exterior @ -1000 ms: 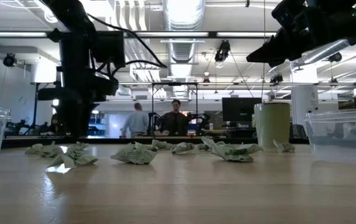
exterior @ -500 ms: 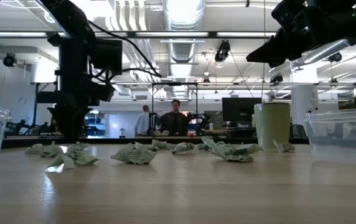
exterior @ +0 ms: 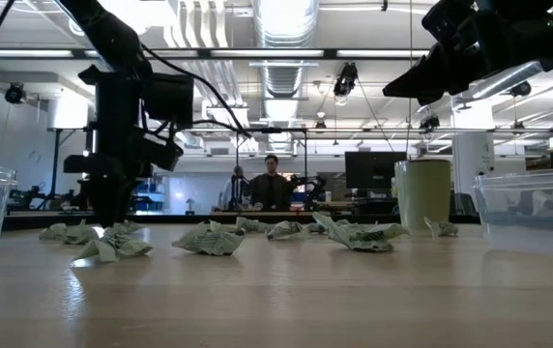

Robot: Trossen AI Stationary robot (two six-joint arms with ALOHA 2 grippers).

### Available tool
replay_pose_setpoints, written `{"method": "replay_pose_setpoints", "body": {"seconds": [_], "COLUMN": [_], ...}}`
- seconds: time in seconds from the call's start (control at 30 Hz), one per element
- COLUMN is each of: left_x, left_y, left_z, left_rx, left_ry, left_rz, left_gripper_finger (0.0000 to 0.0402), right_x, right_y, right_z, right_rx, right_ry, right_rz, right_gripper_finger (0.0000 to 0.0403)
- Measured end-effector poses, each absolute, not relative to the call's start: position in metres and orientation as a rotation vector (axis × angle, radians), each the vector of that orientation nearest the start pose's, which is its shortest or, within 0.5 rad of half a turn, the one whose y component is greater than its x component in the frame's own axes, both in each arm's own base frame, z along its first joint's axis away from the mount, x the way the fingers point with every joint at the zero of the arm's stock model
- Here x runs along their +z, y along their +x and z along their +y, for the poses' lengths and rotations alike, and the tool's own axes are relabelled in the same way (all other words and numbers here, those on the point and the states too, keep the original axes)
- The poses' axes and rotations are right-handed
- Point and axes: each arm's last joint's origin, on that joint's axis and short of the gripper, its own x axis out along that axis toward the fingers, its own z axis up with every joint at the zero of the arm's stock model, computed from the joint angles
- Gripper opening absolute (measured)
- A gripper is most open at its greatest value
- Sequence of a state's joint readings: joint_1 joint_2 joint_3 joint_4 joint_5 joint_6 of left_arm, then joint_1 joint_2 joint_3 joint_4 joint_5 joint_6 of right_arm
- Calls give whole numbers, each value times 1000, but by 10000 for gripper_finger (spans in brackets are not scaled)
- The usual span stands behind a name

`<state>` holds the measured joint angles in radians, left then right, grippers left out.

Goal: Pick and place Stevia / Truvia into bins
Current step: Put the stevia packet into the left transparent container

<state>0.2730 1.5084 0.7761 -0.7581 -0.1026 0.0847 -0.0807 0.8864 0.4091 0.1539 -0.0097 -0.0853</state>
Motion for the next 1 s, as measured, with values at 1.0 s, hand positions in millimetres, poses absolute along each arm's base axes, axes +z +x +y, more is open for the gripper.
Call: {"method": "replay_pose_setpoints", "body": {"seconds": [1.0], "left_x": [165], "left_y": [244], "left_z": [66], "left_rx": [209], "left_ry": [-136], "left_rz": [1324], "left_gripper_finger": [148], "right_x": [218], "right_y": [189], "right_z": [-15], "right_rx": [-59], "right_ry": [-67], "right_rz": [325], "right_gripper_finger": [57]}}
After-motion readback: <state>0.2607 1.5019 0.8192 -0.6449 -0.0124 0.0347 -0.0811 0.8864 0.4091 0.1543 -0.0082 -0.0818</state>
